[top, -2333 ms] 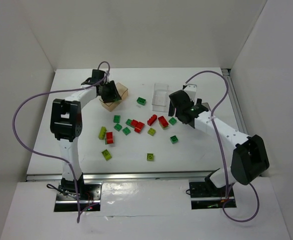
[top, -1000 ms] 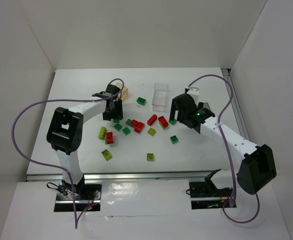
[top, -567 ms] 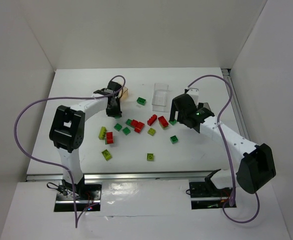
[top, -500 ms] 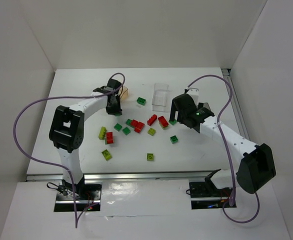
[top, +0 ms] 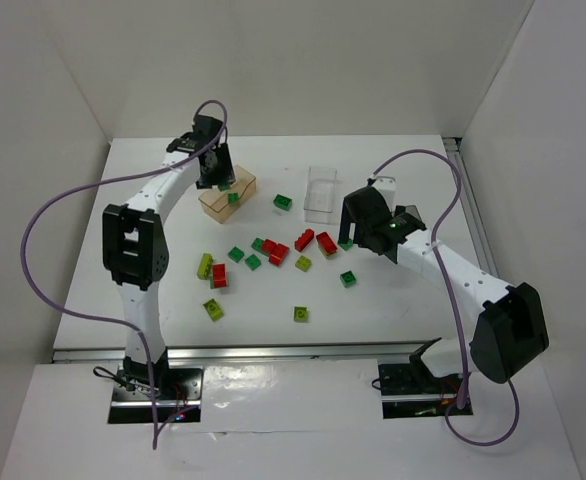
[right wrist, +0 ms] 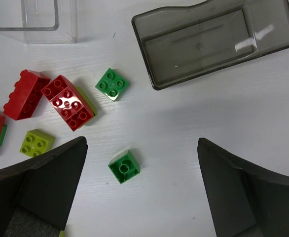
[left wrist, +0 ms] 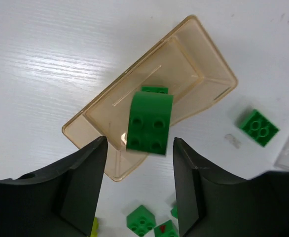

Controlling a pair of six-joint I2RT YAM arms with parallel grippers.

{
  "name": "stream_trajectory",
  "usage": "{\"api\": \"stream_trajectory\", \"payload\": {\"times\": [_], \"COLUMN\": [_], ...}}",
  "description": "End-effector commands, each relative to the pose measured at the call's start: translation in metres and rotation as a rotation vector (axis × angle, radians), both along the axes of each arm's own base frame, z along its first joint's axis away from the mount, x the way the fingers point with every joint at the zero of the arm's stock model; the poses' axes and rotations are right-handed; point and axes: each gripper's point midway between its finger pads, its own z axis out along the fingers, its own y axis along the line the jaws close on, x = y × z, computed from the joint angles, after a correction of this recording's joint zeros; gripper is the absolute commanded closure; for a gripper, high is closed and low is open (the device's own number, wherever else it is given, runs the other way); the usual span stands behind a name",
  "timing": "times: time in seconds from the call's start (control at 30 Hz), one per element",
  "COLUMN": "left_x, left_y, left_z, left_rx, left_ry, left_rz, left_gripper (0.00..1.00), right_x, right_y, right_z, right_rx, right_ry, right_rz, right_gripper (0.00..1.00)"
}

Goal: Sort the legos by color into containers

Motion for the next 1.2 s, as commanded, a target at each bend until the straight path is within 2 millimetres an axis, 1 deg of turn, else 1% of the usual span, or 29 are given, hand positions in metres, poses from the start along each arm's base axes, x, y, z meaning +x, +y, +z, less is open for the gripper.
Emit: {"api": "stream_trajectory", "payload": {"times": [0.0,0.07,0.1,0.13,0.17,0.2,0.23,0.27,0.33,0.4,0.43,0.47,0.5,0.53,0.57,0.6,0.63,0.67,0.7,0.73,0.77,0.8,0.83,0.87,0.93,0.97,1.0,1.1,1.17], "left_x": [-0.007,-0.007,-0.008,-0.009,-0.009,-0.010,-0.013,-0.015,-0.018,-0.021,-0.024,-0.026,-0.025,-0.021,-0.022,-0.023,-0.020,-0.015,-0.013,-0.004,-0.003,-0.001,0.005,0.005,0.009,0.011,0.014,0.017,0.015], "left_y": [0.005,0.002,0.003,-0.004,0.002,-0.004,-0.014,-0.019,-0.034,-0.066,-0.076,-0.092,-0.100,-0.104,-0.114,-0.124,-0.134,-0.134,-0.141,-0.141,-0.146,-0.151,-0.157,-0.160,-0.166,-0.173,-0.171,-0.171,-0.172], "left_z": [-0.018,-0.019,-0.008,-0.008,0.005,0.005,0.015,0.020,0.020,0.023,0.016,0.002,-0.002,-0.002,-0.007,-0.019,-0.018,-0.019,-0.022,-0.029,-0.035,-0.041,-0.040,-0.057,-0.067,-0.066,-0.079,-0.083,-0.096], "left_rx": [0.051,0.037,0.040,0.040,0.069,0.084,0.080,0.087,0.075,0.023,0.016,0.002,-0.014,-0.029,-0.045,-0.061,-0.074,-0.074,-0.082,-0.076,-0.076,-0.089,-0.113,-0.115,-0.125,-0.119,-0.097,-0.050,-0.021], "left_ry": [0.082,0.085,0.065,0.064,0.034,0.033,0.011,0.002,-0.008,-0.027,-0.010,0.014,0.021,0.018,0.028,0.046,0.032,0.025,0.021,0.020,0.026,0.036,0.028,0.059,0.066,0.057,0.067,0.055,0.070], "left_rz": [0.014,0.004,-0.005,-0.019,-0.012,-0.033,-0.052,-0.076,-0.129,-0.218,-0.252,-0.290,-0.298,-0.297,-0.303,-0.291,-0.294,-0.267,-0.248,-0.218,-0.209,-0.221,-0.221,-0.228,-0.252,-0.272,-0.270,-0.289,-0.294], "left_gripper": [0.34,0.33,0.33,0.32,0.32,0.32,0.34,0.35,0.35,0.33,0.21,0.13,0.11,0.11,0.09,0.09,0.08,0.08,0.08,0.08,0.08,0.08,0.08,0.08,0.06,0.04,0.03,0.01,0.01], "right_x": [0.006,0.006,0.006,0.007,0.007,0.005,0.005,0.005,0.005,0.003,0.003,0.003,0.003,0.002,0.000,-0.002,-0.004,-0.006,-0.006,-0.008,-0.008,-0.009,-0.011,-0.010,-0.010,-0.012,-0.012,-0.012,-0.012], "right_y": [-0.002,-0.004,-0.004,-0.005,-0.005,-0.006,-0.006,-0.006,-0.006,-0.009,-0.009,-0.009,-0.009,-0.011,-0.012,-0.013,-0.015,-0.016,-0.015,-0.016,-0.018,-0.019,-0.020,-0.022,-0.022,-0.025,-0.025,-0.025,-0.025], "right_z": [0.014,0.014,0.014,0.015,0.015,0.011,0.011,0.011,0.008,0.005,0.005,0.005,0.005,0.004,0.001,0.000,-0.001,0.001,0.001,-0.002,-0.002,-0.003,-0.004,-0.003,0.000,0.000,0.000,0.000,0.000], "right_rx": [-0.004,-0.010,-0.010,-0.016,-0.016,-0.022,-0.022,-0.022,-0.022,-0.033,-0.034,-0.026,-0.026,-0.037,-0.042,-0.042,-0.043,-0.043,-0.036,-0.041,-0.047,-0.052,-0.057,-0.068,-0.063,-0.075,-0.075,-0.075,-0.075], "right_ry": [-0.025,-0.029,-0.029,-0.032,-0.032,-0.023,-0.023,-0.023,-0.023,-0.017,-0.017,-0.019,-0.019,-0.015,-0.007,-0.007,-0.006,-0.006,-0.007,0.001,-0.003,0.005,0.013,0.006,-0.002,0.002,0.002,0.002,0.002], "right_rz": [-0.016,-0.022,-0.022,-0.028,-0.028,-0.028,-0.028,-0.028,-0.028,-0.033,-0.033,-0.040,-0.041,-0.046,-0.046,-0.046,-0.046,-0.046,-0.052,-0.052,-0.057,-0.057,-0.057,-0.066,-0.066,-0.072,-0.072,-0.072,-0.072], "right_gripper": [0.00,0.00,0.00,0.00,0.00,0.00,0.00,0.00,0.00,0.00,0.00,0.00,0.00,0.00,0.00,0.00,0.00,0.00,0.00,0.00,0.00,0.00,0.00,0.00,0.00,0.00,0.00,0.00,0.00]}}
